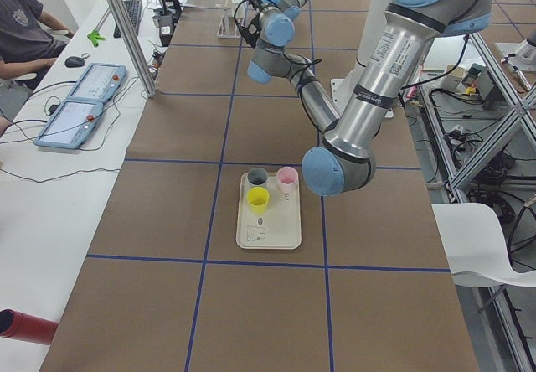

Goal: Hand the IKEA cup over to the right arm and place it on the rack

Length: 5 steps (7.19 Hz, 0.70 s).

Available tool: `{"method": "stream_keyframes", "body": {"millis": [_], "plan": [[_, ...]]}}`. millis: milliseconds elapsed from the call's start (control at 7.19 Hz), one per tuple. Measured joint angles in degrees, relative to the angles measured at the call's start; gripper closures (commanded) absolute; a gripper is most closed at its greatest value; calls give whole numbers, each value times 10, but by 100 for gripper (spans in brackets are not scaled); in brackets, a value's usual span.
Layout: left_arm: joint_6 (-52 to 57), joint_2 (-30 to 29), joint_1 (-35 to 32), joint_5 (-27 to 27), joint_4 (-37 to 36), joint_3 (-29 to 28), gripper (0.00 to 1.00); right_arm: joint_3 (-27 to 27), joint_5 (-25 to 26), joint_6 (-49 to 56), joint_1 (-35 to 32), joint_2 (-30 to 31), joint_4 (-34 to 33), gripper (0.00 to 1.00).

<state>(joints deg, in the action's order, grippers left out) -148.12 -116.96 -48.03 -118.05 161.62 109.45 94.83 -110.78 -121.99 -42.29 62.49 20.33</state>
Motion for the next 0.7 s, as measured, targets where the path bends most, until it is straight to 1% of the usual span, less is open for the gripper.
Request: {"method": "stream_keyframes", "body": {"millis": [278,417,556,695], "plan": [[114,33,-38,-34,-50,2,0,-7,-8,77,-7,20,-55,57],[182,49,-63,-57,-79,2,0,-7,-22,123,-15,30,-93,57],[257,57,-85,-87,-128,3,0,-5,-43,172,-30,39,-142,57],[320,60,-102,-103,-177,5,0,-2,-67,215,-51,44,-196,58]]}}
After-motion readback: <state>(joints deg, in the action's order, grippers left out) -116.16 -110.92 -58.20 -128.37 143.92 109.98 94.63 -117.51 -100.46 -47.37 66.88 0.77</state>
